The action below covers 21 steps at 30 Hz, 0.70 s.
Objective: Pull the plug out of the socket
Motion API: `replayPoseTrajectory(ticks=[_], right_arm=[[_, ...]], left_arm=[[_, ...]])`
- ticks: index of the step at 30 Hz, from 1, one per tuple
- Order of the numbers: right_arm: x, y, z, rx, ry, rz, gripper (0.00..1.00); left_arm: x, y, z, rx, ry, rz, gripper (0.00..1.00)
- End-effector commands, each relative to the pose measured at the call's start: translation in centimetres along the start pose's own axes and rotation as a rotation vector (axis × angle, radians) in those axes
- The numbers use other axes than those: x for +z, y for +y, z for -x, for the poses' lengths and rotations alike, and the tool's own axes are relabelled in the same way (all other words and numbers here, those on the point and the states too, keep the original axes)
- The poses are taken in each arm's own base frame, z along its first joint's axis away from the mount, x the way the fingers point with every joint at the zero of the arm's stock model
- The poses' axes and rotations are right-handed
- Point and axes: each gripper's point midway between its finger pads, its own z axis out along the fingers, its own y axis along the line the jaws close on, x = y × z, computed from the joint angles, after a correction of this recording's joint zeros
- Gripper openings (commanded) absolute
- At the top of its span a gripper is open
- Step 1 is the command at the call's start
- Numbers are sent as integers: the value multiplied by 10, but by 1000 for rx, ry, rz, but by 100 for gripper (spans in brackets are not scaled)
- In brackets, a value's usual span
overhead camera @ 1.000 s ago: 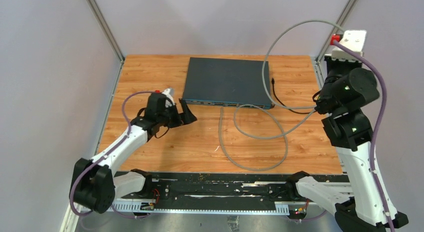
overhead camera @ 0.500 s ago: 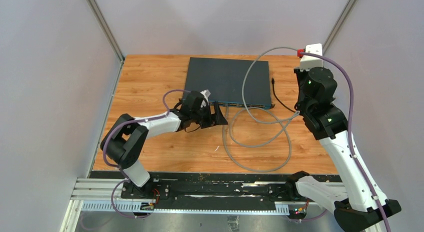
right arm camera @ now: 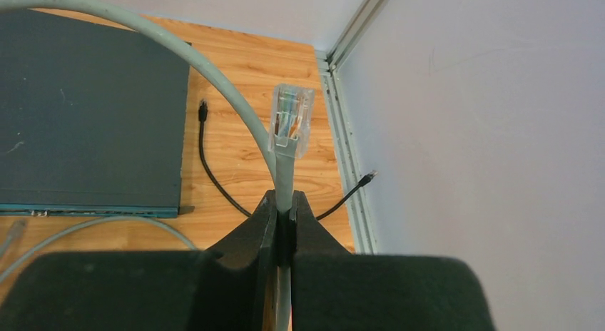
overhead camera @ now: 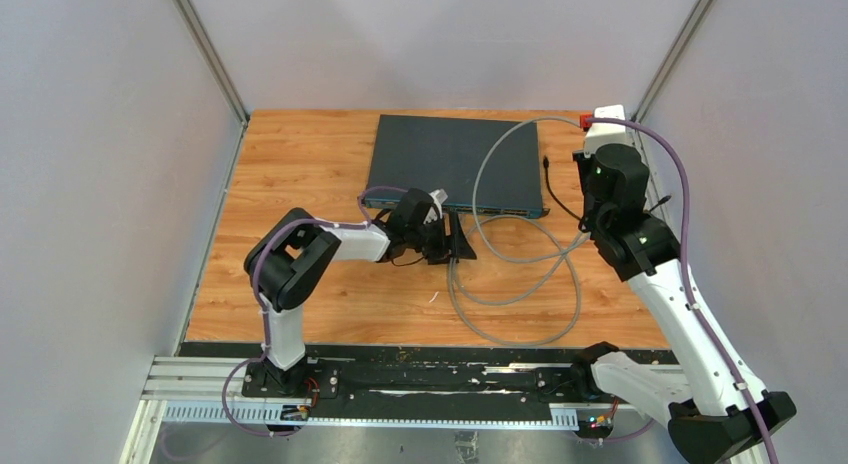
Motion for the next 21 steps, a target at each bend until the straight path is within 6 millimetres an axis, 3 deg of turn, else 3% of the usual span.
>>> replayPoseTrajectory(ticks=[1, 5, 8, 13, 17, 21], right_arm=[[1, 12, -12, 64, 15, 41, 0], [3, 31, -35, 74, 54, 109, 0], [1, 40, -50, 76, 80, 144, 0], [-11, 49, -62, 122, 68, 232, 0], [-16, 34, -69, 161, 67, 184, 0], [-18, 8, -61, 225, 50, 95, 0]], left_arm=[[16, 4, -32, 55, 118, -1, 42], [12, -25, -15, 170, 85, -74, 1], [-5, -52, 1, 292, 23, -130, 0], [-37, -74, 14, 432, -50, -184, 0], [-54, -94, 23, 463, -67, -249, 0], [-64, -124, 41, 464, -116, -298, 0]])
